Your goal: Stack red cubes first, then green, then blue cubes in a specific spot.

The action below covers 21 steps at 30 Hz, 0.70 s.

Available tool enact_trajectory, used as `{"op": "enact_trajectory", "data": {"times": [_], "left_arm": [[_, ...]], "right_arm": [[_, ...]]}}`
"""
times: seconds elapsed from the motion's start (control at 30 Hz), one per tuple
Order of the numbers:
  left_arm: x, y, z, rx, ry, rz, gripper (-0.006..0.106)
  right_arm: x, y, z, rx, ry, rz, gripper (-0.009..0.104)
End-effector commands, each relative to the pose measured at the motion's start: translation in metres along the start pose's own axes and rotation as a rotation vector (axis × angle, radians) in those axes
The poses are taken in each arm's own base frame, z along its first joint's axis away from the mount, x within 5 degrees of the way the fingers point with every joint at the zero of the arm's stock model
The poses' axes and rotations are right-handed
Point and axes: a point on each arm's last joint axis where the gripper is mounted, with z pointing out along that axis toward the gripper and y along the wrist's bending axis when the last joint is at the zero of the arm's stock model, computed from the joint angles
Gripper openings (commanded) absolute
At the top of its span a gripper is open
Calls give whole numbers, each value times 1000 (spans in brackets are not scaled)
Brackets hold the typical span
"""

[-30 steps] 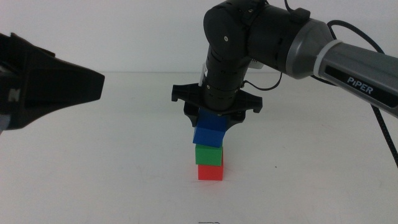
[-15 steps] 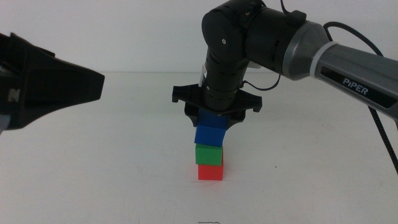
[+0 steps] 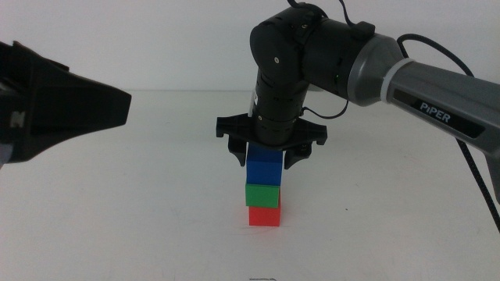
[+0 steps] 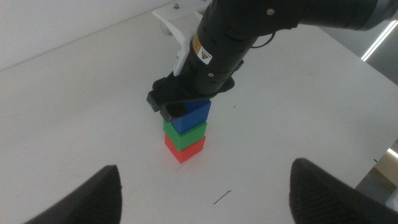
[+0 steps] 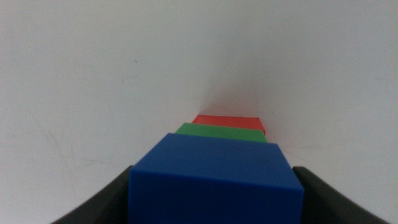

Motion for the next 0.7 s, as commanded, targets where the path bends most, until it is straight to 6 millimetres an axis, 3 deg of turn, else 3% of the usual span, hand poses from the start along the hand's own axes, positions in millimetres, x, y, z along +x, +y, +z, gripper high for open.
{"op": "enact_trajectory", "data": {"times": [0.0, 0.3, 0.57, 0.67], "left_arm": [[-9, -3, -5, 5, -84, -11, 90], [-9, -3, -5, 5, -84, -11, 90], [-9, -3, -5, 5, -84, -11, 90], [-9, -3, -5, 5, -84, -11, 90]], "right_arm": [[2, -5, -38, -11, -33, -11, 58], [-3, 3, -97, -112, -175, -91, 58], [-9, -21, -135, -82, -304, -105, 58], [-10, -35, -159, -82, -362, -132, 58]]}}
